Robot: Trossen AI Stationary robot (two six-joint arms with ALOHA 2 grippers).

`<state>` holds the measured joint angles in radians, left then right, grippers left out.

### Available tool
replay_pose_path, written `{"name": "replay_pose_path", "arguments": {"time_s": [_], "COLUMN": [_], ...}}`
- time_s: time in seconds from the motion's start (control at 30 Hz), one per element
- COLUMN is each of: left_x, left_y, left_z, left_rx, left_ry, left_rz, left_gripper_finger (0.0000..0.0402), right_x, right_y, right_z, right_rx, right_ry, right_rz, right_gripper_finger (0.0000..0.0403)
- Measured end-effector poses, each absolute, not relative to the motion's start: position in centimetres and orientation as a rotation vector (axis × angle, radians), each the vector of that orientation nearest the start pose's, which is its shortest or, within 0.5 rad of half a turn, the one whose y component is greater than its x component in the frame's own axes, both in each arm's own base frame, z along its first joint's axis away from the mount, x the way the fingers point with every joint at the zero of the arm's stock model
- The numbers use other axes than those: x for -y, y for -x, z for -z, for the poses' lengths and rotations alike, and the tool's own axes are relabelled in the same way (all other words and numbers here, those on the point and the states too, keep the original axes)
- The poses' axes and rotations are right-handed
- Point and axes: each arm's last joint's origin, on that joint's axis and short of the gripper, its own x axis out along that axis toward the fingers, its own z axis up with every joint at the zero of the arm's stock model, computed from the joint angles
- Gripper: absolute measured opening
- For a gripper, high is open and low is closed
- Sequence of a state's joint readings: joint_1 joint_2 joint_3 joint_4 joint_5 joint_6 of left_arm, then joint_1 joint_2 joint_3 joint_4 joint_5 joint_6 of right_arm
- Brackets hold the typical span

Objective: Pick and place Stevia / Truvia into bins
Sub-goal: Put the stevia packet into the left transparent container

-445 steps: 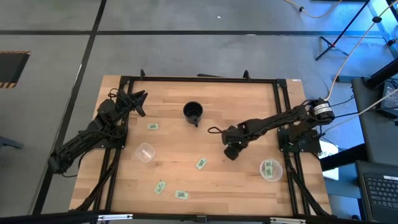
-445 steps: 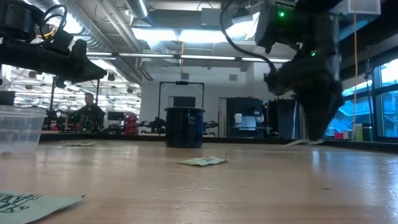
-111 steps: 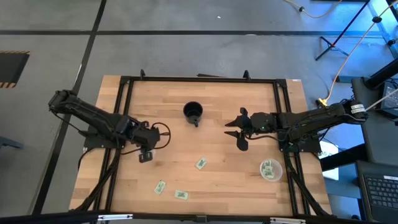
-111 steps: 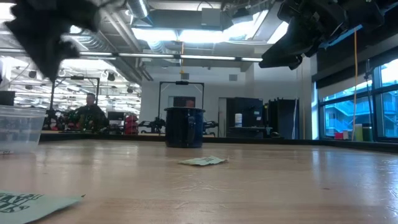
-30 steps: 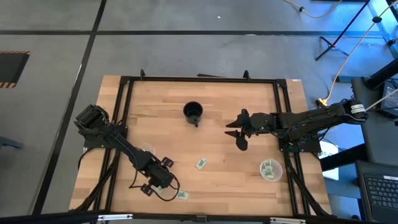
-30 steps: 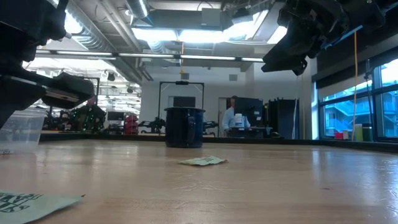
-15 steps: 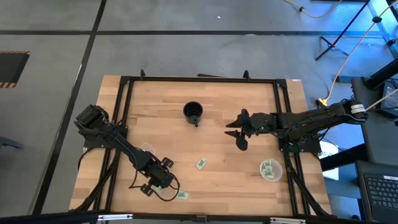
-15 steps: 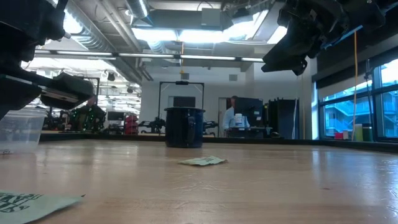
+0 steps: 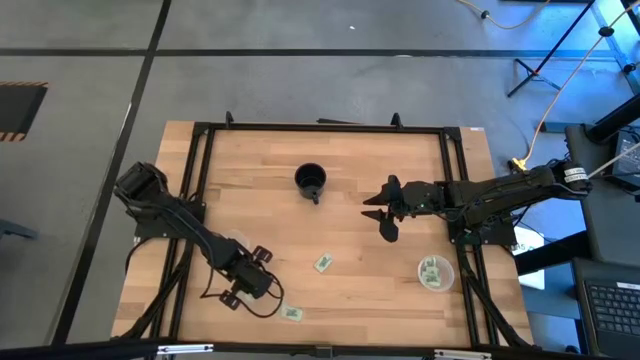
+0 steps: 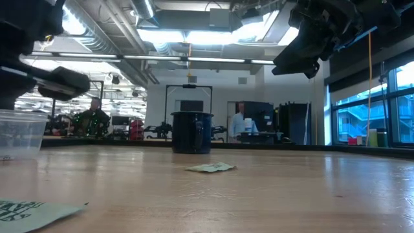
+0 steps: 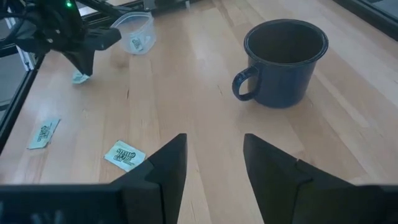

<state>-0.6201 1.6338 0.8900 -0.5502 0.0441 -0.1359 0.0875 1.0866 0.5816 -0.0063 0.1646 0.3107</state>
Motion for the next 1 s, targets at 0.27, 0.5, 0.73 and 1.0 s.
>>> {"name": "replay_pose_path", "arguments": {"time_s": [0.27, 0.5, 0.73, 1.0], "left_x": [15.9, 13.1, 10.1, 9.2], "left_y": [-22.3, -20.3, -17.1, -15.7], "left_z": [-17.5, -22.0, -24.0, -21.8], "left_rx": [-1.247, -1.183, -1.246, -1.349], "left_ry": [-0.231, -0.094, 0.063, 0.154], "left_rz": [0.44, 0.256, -0.129, -0.302], "left_gripper_finger": [0.0018, 0.0018, 0.0018, 0.0027], "right_x": [-1.5, -1.5, -1.5, -1.5], "right_y": [-22.4, -22.4, -22.4, -22.3], "right_z": [-22.4, -22.4, -22.3, -22.3], "right_rx": [-0.491, -0.492, -0.502, -0.508], "right_ry": [-0.239, -0.239, -0.235, -0.227], "right_rz": [0.154, 0.154, 0.154, 0.154], "right_gripper_finger": [0.0162, 0.0162, 0.0162, 0.0162]}}
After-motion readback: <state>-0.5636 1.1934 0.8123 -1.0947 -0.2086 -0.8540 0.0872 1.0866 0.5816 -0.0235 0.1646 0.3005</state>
